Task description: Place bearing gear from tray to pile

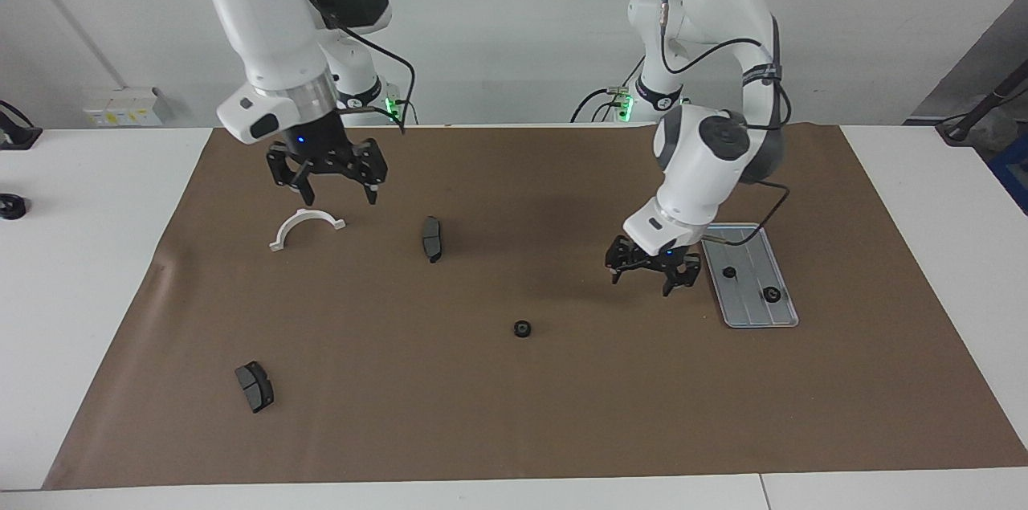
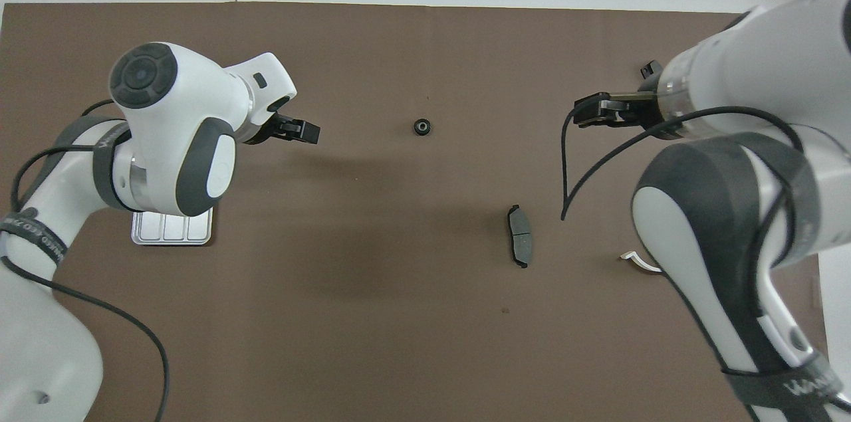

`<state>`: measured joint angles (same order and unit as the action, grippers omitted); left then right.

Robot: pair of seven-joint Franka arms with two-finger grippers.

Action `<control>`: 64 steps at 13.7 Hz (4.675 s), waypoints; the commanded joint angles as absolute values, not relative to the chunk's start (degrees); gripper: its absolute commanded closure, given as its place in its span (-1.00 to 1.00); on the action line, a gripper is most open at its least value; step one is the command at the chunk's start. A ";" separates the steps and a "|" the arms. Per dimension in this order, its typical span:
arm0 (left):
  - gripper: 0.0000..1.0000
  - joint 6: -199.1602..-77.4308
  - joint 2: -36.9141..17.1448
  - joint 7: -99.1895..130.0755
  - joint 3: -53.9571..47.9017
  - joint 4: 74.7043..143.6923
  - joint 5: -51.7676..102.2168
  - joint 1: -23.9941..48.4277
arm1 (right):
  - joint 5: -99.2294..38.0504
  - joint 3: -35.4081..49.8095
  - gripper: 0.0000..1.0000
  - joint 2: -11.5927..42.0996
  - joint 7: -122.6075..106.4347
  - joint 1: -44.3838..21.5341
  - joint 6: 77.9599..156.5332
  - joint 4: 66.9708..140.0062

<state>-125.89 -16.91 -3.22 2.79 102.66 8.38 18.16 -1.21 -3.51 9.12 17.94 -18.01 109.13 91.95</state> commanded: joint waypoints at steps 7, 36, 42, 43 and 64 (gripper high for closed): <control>-1.00 -119.00 -12.04 -3.25 2.46 106.78 4.14 2.99 | -0.88 -3.87 -1.00 37.67 30.40 -30.57 125.58 75.00; -0.18 -145.81 -18.72 -3.34 2.64 117.33 2.46 -1.58 | 3.60 -3.87 1.00 40.27 29.71 -30.16 130.61 75.14; -0.18 -143.70 -18.46 -3.43 2.46 116.81 2.46 -1.32 | 3.34 -3.87 1.00 20.94 10.06 -16.98 127.00 94.45; -0.18 -143.61 -18.37 -3.51 2.46 116.81 2.46 -1.23 | 3.34 -3.87 1.00 18.66 5.93 -14.18 126.74 97.09; 1.00 -137.87 -16.96 -3.43 1.06 105.56 3.34 21.06 | -2.46 -3.78 -0.52 17.49 -11.34 -0.35 144.49 118.66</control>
